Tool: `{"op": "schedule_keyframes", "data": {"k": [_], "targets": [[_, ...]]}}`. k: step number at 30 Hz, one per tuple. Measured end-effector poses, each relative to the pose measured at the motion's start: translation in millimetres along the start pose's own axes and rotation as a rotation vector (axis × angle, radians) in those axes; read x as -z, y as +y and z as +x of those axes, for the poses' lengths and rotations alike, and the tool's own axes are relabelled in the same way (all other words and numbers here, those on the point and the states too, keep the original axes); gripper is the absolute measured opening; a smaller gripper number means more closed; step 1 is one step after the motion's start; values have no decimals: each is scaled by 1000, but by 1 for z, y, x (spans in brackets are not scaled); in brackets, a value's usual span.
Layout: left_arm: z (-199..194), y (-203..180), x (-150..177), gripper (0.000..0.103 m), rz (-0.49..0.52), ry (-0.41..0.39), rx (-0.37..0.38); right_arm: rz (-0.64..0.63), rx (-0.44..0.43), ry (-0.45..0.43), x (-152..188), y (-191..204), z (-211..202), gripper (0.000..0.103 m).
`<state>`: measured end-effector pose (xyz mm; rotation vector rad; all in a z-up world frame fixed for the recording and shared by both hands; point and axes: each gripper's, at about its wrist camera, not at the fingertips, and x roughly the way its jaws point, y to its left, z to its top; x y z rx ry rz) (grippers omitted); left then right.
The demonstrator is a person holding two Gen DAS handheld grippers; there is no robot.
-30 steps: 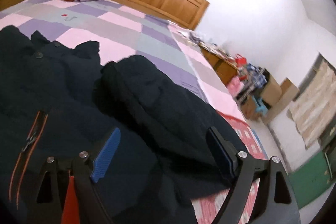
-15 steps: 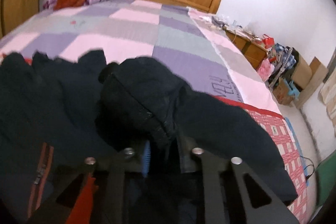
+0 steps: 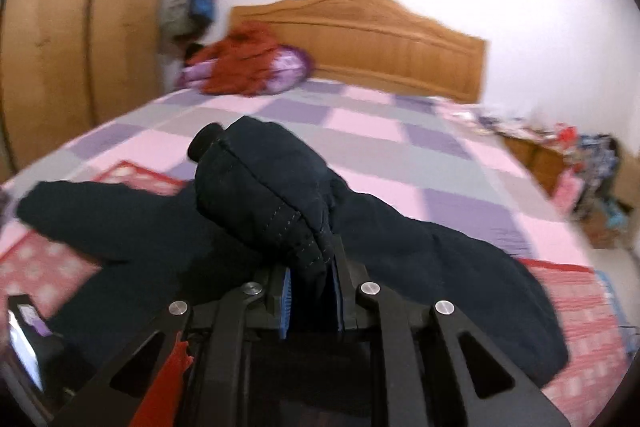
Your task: Fold large clothes
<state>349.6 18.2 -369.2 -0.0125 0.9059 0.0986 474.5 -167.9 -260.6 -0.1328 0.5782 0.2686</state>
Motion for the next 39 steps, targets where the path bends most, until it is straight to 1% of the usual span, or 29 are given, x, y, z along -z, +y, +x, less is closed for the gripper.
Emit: {"op": "schedule_keyframes", "data": {"k": [1,2,4,6,7,8,10,11,13,14,15,16,18,19,21,22,23,24,25,26,28,30,31,33,34,36,37,38,39], "targets": [[-7,5,1,101,-14,-16,-1,5,-28,18,3,13,9,17],[-13,10,1,101,-22,-23,0,14,-69,71,10,31,26,17],[-18,17,3,101,-22,-26,-5,25,-114,234,30,58,66,24],[-19,23,5,101,-13,-21,-10,7,-111,381,54,76,96,28],[-19,26,6,101,-9,-17,-7,-3,-104,418,63,80,101,28],[-19,28,6,101,-4,-16,-5,1,-105,426,68,79,100,29],[-19,30,6,101,0,-21,-7,46,-139,403,72,72,86,32],[-20,31,5,101,-3,-24,-2,72,-166,393,69,68,76,34],[-23,29,4,101,-6,-31,6,73,-183,388,65,59,56,39],[-24,28,3,101,-6,-35,10,71,-189,353,61,49,38,41],[-26,25,-1,101,0,-43,16,72,-178,313,59,40,20,53],[-28,23,-3,101,6,-46,20,73,-168,293,59,30,7,65],[-33,15,-12,101,25,-68,36,86,-124,232,57,4,-27,70],[-35,10,-18,101,33,-83,43,98,-111,222,58,-12,-29,74],[-41,-1,-32,101,49,-112,64,138,-62,211,60,-48,-46,77],[-43,-7,-39,101,57,-125,72,139,-26,210,58,-62,-41,77],[-46,-13,-45,101,64,-137,78,147,39,206,60,-80,-45,77],[-49,-22,-54,101,74,-156,89,156,84,204,62,-92,-48,77],[-51,-31,-63,101,84,-173,104,178,157,206,64,-111,-48,77],[-52,-40,-71,101,97,-184,117,192,202,211,66,-124,-46,77],[-51,-59,-85,101,131,-204,130,206,283,224,68,-149,-40,77],[-47,-77,-96,101,153,-218,153,235,333,235,71,-171,-28,77],[-41,-85,-102,101,152,-204,166,247,351,249,74,-181,-21,77],[-26,-96,-108,101,152,-173,157,242,377,294,78,-192,-2,77],[-15,-102,-107,101,167,-162,123,245,378,340,84,-200,11,77],[10,-105,-105,101,176,-96,58,280,362,438,104,-214,31,79],[24,-102,-103,101,169,-50,24,323,350,450,114,-223,37,81],[33,-99,-102,101,160,-26,7,358,354,446,118,-231,36,82],[43,-91,-101,101,140,3,-8,422,360,437,124,-245,32,87]]}}
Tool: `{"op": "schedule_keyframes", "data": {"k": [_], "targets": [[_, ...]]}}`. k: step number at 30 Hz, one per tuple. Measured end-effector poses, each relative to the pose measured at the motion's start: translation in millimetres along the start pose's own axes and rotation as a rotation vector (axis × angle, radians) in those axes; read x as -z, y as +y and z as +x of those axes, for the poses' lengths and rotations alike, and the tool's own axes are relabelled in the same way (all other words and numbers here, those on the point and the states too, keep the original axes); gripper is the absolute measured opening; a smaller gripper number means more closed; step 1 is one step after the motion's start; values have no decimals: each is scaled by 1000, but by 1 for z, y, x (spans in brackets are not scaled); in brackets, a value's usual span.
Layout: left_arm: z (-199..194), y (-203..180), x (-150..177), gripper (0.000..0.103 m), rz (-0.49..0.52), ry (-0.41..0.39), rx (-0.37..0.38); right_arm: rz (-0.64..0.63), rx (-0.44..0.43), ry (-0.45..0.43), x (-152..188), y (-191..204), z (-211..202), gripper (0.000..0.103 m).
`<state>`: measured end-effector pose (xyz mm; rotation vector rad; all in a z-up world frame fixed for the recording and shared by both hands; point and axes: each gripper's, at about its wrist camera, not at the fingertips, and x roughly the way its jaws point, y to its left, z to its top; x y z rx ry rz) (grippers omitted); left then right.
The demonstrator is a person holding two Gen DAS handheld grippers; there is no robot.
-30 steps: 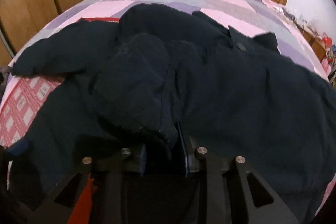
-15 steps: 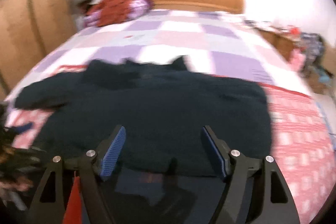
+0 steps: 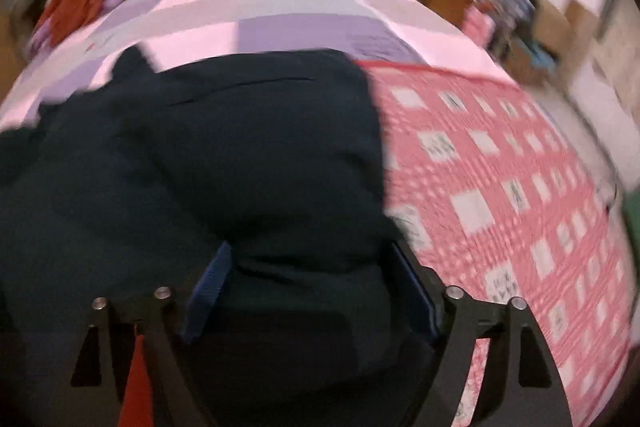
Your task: Fold large clothes
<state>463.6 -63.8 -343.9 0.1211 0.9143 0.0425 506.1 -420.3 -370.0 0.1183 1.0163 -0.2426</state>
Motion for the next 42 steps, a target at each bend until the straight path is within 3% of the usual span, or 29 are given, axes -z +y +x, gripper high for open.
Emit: {"op": "schedule_keyframes", "data": {"k": [2,4,7,10,14,17,20,22,28,29,31,34,37,42], "targets": [[10,15,3,101,-51,23,-1,81,-75,12,4,-16,0,88],[6,26,4,101,-88,6,6,77,-95,-4,11,-18,-9,88],[-16,41,12,101,-129,-42,28,-10,-84,-94,36,-10,-43,88],[-39,51,27,101,-171,-59,116,-75,-79,-128,67,1,-66,88],[-49,42,39,101,-185,-54,145,-217,-52,-125,123,32,-76,88],[-42,35,38,101,-185,-30,108,-285,-10,-134,152,47,-70,89],[-29,38,38,101,-235,14,64,-290,17,-136,156,51,-61,91],[-30,43,41,101,-253,2,20,-275,3,-133,156,47,-58,92],[-7,43,34,101,-291,37,81,-221,-78,-114,156,32,-50,93],[1,39,30,98,-280,56,101,-221,-80,-109,156,32,-49,93],[14,33,24,58,-286,78,181,-220,-83,-105,157,32,-49,93],[18,22,11,30,-232,66,222,-214,-93,-99,157,32,-47,93],[7,26,2,24,-188,17,220,-214,-96,-95,156,32,-47,93],[2,69,-27,23,-198,-63,81,-214,-99,-83,152,32,-49,93]]}}
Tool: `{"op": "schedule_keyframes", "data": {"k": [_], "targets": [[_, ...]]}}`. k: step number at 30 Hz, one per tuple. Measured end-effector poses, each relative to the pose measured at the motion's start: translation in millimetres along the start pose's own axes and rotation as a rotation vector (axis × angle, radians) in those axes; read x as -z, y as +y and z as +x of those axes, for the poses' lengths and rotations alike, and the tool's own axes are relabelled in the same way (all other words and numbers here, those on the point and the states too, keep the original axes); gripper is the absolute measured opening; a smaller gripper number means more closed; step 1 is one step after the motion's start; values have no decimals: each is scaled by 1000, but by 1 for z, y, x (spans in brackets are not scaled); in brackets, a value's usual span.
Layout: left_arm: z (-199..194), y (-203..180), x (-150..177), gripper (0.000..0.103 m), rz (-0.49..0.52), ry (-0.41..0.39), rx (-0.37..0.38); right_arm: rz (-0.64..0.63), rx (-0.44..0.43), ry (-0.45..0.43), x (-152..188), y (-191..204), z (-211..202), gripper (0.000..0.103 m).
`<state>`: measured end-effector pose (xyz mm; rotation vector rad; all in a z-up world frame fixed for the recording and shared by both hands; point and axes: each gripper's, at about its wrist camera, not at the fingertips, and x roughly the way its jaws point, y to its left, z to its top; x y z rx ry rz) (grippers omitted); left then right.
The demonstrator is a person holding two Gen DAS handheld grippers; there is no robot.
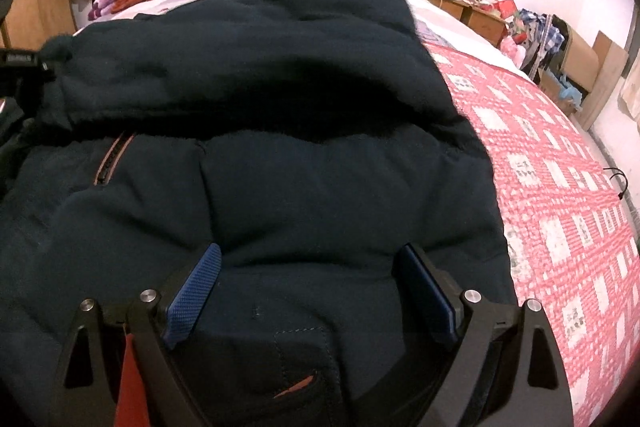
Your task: Fold large clothes
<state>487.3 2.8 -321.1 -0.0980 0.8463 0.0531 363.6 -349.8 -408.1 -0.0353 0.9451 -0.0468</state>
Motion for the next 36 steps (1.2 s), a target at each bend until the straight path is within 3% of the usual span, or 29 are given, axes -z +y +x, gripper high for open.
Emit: {"op": "schedule_keyframes", "data": {"k": [3,5,7,10,12,14,17,18,19,21,22,25,29,33,36], "targets": [[22,7,-5,23,58,64,-44,-29,16,7,-5,3,-5,93],[33,-5,3,23,166,84,-76,-38,25,-11,-12,8,-15,93],[35,-7,8,24,184,75,-85,-40,0,-99,-25,13,-35,93],[33,2,9,25,116,68,-70,-133,-20,-264,-67,36,-57,93],[33,-2,8,26,110,64,-52,-194,7,-275,-93,49,-45,93],[28,-8,11,27,125,56,-20,-173,18,-244,-127,52,-19,93],[29,-19,13,29,160,63,4,-195,117,-193,-157,49,25,92],[30,-22,14,33,166,66,10,-168,206,-127,-160,33,48,92],[33,-27,15,37,184,67,12,-77,201,-64,-162,7,65,93],[35,-39,16,40,228,63,22,122,130,-6,-156,-46,80,94],[36,-47,17,40,259,57,9,163,140,7,-152,-61,83,94],[34,-50,16,40,258,57,2,80,225,-40,-146,-58,74,94],[7,-21,10,47,171,16,44,72,307,-162,-141,-43,35,94],[-27,-6,2,58,164,-99,26,-68,196,-335,-149,4,2,94],[-38,-18,-16,68,159,-166,47,-151,140,-311,-168,28,14,94]]}}
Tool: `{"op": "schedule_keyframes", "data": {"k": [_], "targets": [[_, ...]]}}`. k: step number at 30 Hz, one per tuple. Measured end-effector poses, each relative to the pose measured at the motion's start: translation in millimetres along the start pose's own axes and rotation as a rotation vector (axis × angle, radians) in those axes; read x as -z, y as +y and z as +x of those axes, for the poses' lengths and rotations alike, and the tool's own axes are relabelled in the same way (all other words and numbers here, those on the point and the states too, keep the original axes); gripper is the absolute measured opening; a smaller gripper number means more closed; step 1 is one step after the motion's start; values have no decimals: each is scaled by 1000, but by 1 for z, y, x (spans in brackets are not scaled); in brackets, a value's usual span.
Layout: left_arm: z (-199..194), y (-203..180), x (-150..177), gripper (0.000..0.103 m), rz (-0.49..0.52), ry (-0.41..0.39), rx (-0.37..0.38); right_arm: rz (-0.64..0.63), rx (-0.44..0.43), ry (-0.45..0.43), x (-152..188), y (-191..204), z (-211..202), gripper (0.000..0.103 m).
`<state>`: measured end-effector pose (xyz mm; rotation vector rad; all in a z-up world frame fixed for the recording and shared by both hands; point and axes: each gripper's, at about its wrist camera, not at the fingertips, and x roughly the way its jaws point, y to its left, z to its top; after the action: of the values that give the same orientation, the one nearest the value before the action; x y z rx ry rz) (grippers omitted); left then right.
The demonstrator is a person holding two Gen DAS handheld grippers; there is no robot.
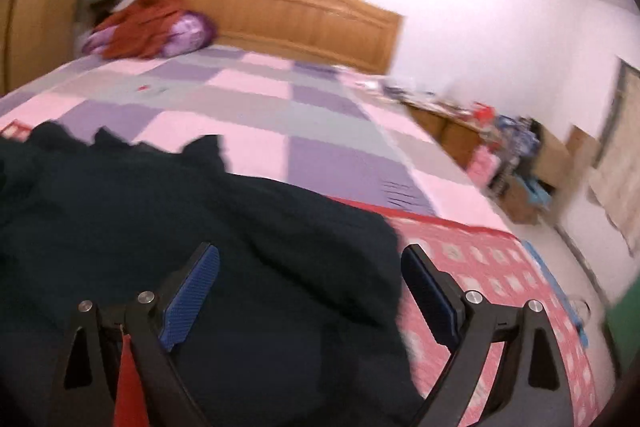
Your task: Fold large clothes
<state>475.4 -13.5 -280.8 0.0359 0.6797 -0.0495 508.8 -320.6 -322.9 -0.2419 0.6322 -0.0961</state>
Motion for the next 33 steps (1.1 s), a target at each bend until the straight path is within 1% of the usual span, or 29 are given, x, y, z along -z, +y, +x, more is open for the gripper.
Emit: {"op": "schedule_keyframes", "data": {"k": [1,2,3,4,5,6,7,8,9,10,11,12,13,15,16,18,19,20,21,22,23,24,25,27,29,32,33], "targets": [[5,-9,-8,69,0,7,21,8,-9,16,-5,3,7,94],[14,-21,-14,69,4,23,39,39,-21,50,-11,4,21,94],[20,-27,-17,69,4,39,50,77,-13,78,-15,0,32,94],[34,-36,-19,69,-3,83,58,97,-2,90,-16,-1,37,94],[53,-43,-17,69,-12,144,44,116,26,109,-16,-7,46,94],[65,-44,-14,69,-11,181,19,121,48,139,-15,-10,55,94],[84,-43,-7,69,3,233,-31,112,82,213,-5,-14,70,94],[94,-39,-1,68,11,249,-41,113,103,248,1,-22,80,94],[102,-34,5,68,15,255,-34,136,102,271,9,-36,88,94],[105,-29,10,67,20,254,-44,163,91,284,13,-45,92,95],[105,-26,14,67,25,245,-44,228,64,303,20,-61,97,96],[103,-26,17,67,33,240,-44,259,49,312,28,-71,98,97],[101,-26,19,67,36,236,-39,262,32,309,33,-75,99,98],[95,-19,20,67,20,228,-24,242,27,299,39,-76,97,98],[90,-13,20,65,0,222,-11,248,26,297,42,-78,94,98],[76,-5,22,64,-37,198,20,250,37,284,43,-79,84,98],[67,0,25,64,-41,188,22,242,50,276,45,-79,76,98],[61,0,27,66,-29,175,21,218,79,252,43,-75,66,97],[60,0,32,69,-16,176,-12,189,104,233,41,-68,56,97],[59,4,41,75,-9,193,-65,166,111,219,36,-60,46,97],[58,11,51,76,-31,207,-46,150,102,195,34,-52,36,97],[60,19,59,81,-58,219,-32,134,77,157,33,-41,21,97],[61,24,65,83,-84,231,-22,125,57,141,31,-31,14,97],[57,31,69,84,-128,223,-21,86,5,109,30,3,-7,97],[48,32,71,84,-134,198,-34,69,-34,85,26,34,-19,97],[30,40,75,84,-159,171,-47,77,-93,46,16,81,-29,97],[23,45,78,84,-168,167,-49,48,-97,40,17,100,-27,99]]}}
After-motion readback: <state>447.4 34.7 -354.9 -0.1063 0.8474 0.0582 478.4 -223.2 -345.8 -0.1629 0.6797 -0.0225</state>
